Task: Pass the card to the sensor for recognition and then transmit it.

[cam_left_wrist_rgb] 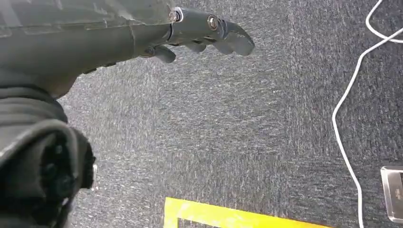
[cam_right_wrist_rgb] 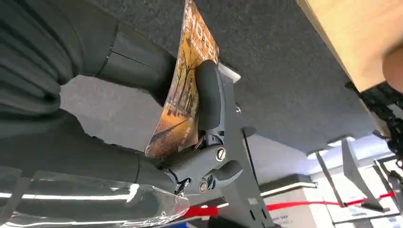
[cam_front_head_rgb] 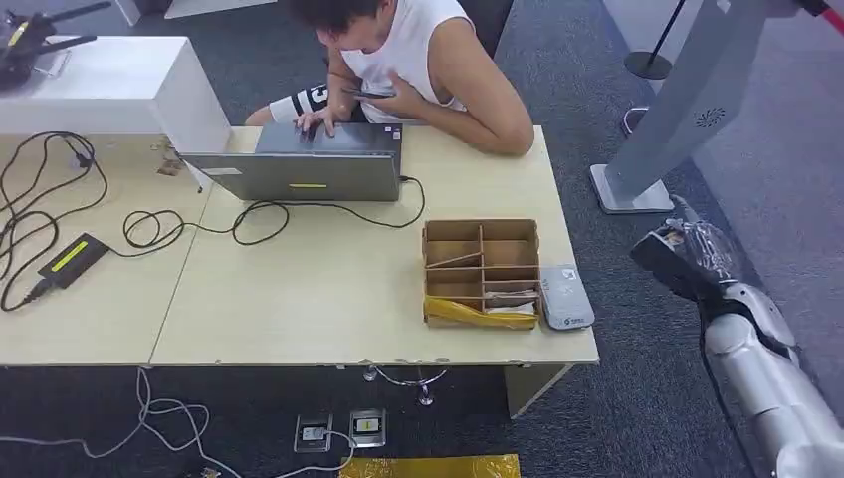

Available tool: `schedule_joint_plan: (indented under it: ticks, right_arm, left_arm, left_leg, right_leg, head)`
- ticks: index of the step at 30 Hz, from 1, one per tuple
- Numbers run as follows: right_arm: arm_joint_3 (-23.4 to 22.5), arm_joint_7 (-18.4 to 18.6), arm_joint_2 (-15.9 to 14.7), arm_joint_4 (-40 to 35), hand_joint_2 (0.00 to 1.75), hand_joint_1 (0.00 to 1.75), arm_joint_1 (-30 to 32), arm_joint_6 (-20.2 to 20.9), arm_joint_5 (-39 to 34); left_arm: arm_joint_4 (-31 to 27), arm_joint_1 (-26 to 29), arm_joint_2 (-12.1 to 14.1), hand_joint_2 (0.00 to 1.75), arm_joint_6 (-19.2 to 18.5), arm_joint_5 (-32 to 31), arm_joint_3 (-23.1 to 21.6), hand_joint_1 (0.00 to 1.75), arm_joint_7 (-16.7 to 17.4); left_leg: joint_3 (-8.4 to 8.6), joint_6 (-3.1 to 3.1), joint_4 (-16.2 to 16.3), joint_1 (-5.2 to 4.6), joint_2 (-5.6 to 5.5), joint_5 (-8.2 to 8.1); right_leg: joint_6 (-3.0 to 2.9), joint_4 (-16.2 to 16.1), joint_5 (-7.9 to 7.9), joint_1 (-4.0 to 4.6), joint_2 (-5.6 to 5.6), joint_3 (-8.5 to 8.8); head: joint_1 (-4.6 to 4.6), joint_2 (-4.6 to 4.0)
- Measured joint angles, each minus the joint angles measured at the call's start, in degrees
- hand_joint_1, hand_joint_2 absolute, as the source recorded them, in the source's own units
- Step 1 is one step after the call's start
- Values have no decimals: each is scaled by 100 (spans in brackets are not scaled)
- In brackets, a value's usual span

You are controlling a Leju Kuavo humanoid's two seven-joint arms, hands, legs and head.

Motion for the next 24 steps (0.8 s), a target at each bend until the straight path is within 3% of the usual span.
schedule_joint_plan:
  ticks: [24]
  right_arm:
    - [201,35,627,-365,175,169,745,199,398]
  left_arm:
    - [0,-14,-2,0,-31,-105,-13,0,-33]
  left_leg:
    - [0,0,-1,0,0,0]
  right_leg:
    - [0,1,0,0,1,1]
  head:
    - [0,0]
